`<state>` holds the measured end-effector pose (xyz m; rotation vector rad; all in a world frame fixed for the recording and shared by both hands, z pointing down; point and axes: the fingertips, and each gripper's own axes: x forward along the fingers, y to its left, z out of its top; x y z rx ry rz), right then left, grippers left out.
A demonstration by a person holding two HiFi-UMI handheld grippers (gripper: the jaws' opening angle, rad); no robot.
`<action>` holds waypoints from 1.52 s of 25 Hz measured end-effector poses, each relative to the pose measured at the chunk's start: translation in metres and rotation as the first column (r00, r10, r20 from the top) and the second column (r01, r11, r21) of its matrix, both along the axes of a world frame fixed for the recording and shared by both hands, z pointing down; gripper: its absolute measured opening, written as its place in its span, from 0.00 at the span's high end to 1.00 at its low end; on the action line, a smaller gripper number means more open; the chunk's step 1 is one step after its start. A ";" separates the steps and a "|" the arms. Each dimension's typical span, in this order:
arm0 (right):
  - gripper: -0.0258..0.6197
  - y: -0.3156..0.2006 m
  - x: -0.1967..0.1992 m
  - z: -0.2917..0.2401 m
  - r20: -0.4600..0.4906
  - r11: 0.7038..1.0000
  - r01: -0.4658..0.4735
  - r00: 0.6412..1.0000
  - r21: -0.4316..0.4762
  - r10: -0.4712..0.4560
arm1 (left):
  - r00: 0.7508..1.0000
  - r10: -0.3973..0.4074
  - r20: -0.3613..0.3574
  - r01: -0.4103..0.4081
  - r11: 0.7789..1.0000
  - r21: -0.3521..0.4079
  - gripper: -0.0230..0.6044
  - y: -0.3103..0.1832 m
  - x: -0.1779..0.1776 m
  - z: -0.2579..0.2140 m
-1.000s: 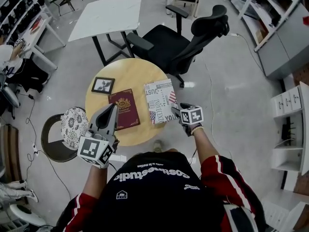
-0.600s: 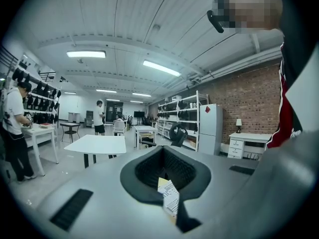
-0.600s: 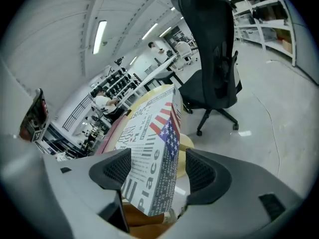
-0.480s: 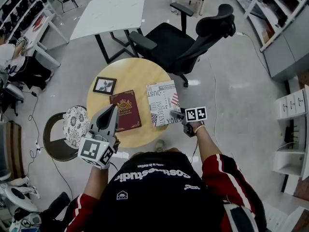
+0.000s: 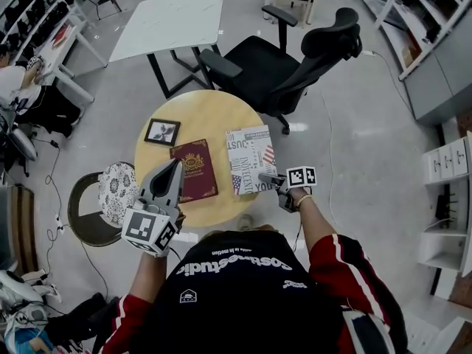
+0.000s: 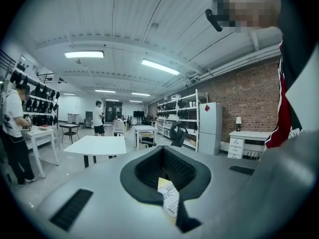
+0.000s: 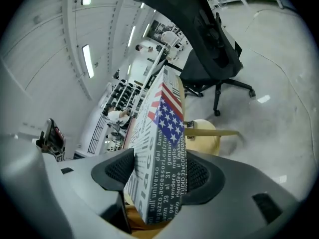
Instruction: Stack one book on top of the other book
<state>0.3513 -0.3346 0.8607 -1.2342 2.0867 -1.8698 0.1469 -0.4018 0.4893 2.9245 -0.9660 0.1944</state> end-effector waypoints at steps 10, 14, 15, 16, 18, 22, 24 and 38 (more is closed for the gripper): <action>0.58 0.020 0.010 -0.025 0.006 0.992 -0.120 0.993 0.026 0.120 | 0.999 0.044 -0.021 -0.044 0.999 -0.007 0.94 0.005 -0.019 -0.005; 0.64 0.023 0.013 -0.046 0.020 0.980 -0.186 0.982 0.063 0.185 | 0.998 0.053 -0.040 -0.053 0.999 0.001 0.94 0.006 -0.031 -0.012; 0.66 0.023 0.014 -0.051 0.024 0.976 -0.204 0.979 0.071 0.203 | 0.997 0.055 -0.045 -0.055 0.998 0.002 0.94 0.006 -0.034 -0.013; 0.68 0.022 0.015 -0.056 0.026 0.972 -0.221 0.975 0.080 0.220 | 0.997 0.057 -0.050 -0.057 0.998 0.003 0.94 0.005 -0.038 -0.014; 0.69 0.021 0.016 -0.066 0.021 0.963 -0.251 0.968 0.094 0.250 | 0.997 0.059 -0.059 -0.059 0.998 0.005 0.94 0.005 -0.046 -0.017; 0.69 0.022 0.017 -0.080 0.008 0.948 -0.300 0.954 0.105 0.301 | 0.996 0.055 -0.075 -0.055 0.998 0.009 0.94 0.004 -0.061 -0.023; 0.69 0.022 0.015 -0.084 -0.001 0.944 -0.311 0.950 0.111 0.313 | 0.995 0.049 -0.083 -0.048 0.999 0.013 0.94 0.005 -0.070 -0.025; 0.69 -0.008 -0.031 -0.127 0.037 0.936 -0.304 0.952 0.179 0.302 | 0.991 -0.068 -0.112 0.071 0.997 0.026 0.94 0.002 -0.147 -0.031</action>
